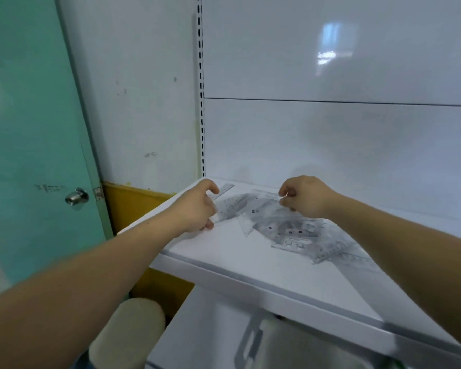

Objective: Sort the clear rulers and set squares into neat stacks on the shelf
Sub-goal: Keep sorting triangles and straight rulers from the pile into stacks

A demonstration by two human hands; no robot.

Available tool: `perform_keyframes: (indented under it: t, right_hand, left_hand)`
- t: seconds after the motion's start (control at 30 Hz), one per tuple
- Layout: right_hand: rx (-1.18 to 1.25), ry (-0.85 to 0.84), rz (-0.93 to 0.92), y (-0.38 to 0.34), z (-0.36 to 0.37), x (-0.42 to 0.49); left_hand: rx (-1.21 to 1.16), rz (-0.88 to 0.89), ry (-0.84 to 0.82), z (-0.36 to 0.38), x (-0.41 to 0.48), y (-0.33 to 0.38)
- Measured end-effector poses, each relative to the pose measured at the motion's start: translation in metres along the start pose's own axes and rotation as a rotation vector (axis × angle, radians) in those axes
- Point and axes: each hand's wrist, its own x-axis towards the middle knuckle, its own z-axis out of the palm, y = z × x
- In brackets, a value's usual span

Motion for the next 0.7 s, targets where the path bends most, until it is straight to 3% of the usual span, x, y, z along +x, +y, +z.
perform_keyframes:
  t: [0.1, 0.23, 0.47, 0.7]
  right_hand:
    - [-0.060, 0.048, 0.035, -0.001, 0.000, -0.009]
    - [0.084, 0.106, 0.131, -0.005, -0.002, -0.023]
    - [-0.062, -0.002, 0.161, -0.013, -0.008, -0.058]
    - [-0.108, 0.200, 0.178, -0.005, -0.028, -0.111]
  left_hand:
    - [-0.013, 0.032, 0.008, 0.001, -0.004, -0.003]
    - [0.022, 0.114, 0.023, 0.009, -0.008, -0.005]
    - [0.276, 0.236, -0.078, 0.012, -0.015, 0.001]
    - [0.241, 0.430, -0.080, 0.024, -0.018, 0.018]
